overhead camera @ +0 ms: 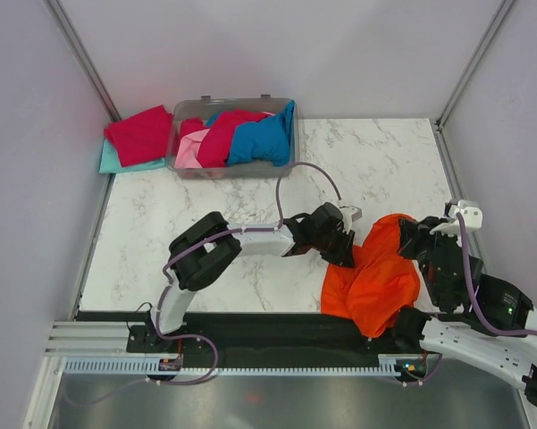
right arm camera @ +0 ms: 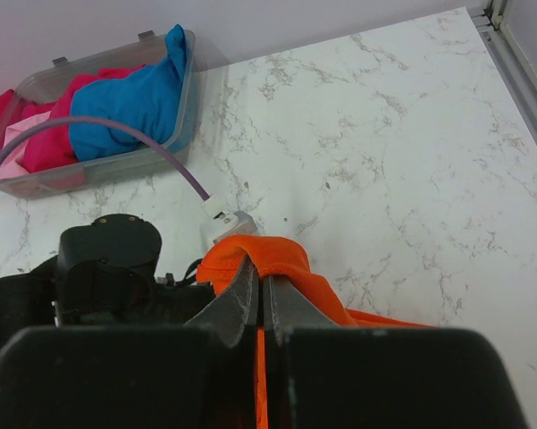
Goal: Fold and stack the t-shirts
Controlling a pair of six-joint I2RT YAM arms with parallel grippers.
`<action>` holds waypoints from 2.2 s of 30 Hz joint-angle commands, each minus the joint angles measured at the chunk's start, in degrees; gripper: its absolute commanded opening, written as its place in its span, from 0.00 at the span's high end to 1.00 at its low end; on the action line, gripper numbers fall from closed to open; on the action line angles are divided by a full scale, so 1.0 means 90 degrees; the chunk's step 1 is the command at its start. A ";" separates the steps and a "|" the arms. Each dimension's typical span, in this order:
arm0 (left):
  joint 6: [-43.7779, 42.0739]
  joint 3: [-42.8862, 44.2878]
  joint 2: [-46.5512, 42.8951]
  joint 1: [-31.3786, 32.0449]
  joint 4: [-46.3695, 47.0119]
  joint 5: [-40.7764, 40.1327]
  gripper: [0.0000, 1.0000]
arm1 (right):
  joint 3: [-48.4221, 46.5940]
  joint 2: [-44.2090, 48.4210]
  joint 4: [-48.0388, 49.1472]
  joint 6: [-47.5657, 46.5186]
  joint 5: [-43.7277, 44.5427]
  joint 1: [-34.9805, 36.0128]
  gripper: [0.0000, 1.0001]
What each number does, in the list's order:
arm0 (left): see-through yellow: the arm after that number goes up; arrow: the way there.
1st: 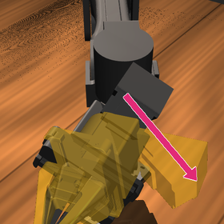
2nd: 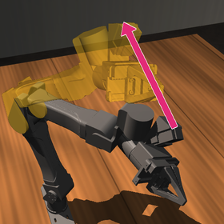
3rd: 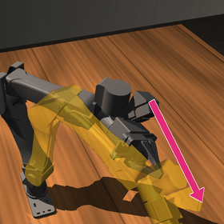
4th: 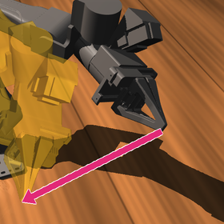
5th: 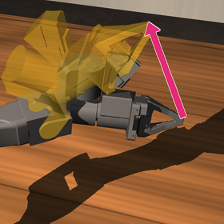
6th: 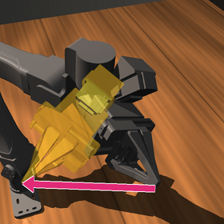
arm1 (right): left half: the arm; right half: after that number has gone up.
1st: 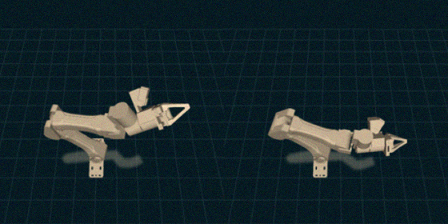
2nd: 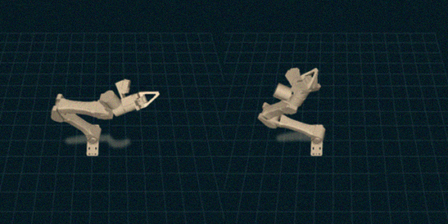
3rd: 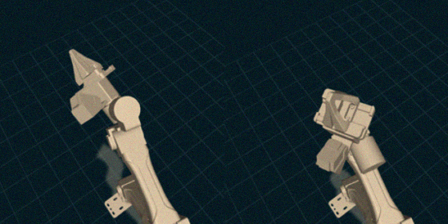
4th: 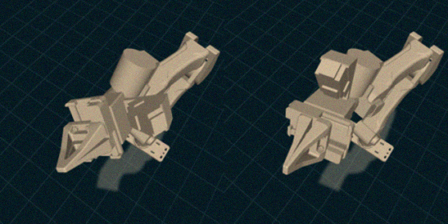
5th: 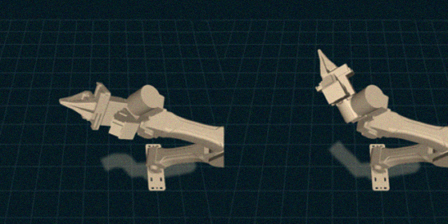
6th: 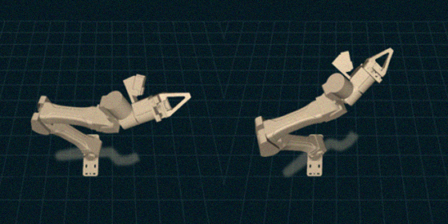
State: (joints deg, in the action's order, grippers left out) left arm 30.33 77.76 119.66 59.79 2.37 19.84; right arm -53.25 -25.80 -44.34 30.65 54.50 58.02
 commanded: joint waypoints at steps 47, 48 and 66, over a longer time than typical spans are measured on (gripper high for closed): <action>0.0840 -0.1217 -0.0823 0.0398 -0.0848 -0.1255 0.98 | -0.0206 0.0406 -0.0689 0.0783 -0.0147 0.0028 1.00; 0.0830 -0.1266 -0.1230 0.0301 -0.1043 -0.1769 0.98 | -0.0225 0.0396 -0.0708 0.0793 -0.0147 0.0028 1.00; 0.1132 -0.4860 -0.6750 -0.3235 -0.3291 -0.2477 0.42 | 0.1004 -0.0687 0.0131 0.1623 -0.0850 0.0028 1.00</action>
State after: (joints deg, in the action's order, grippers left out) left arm 38.57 36.16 61.56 30.63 -22.83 -1.45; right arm -45.25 -30.30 -46.57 42.85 48.86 58.02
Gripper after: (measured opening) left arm 0.565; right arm 0.013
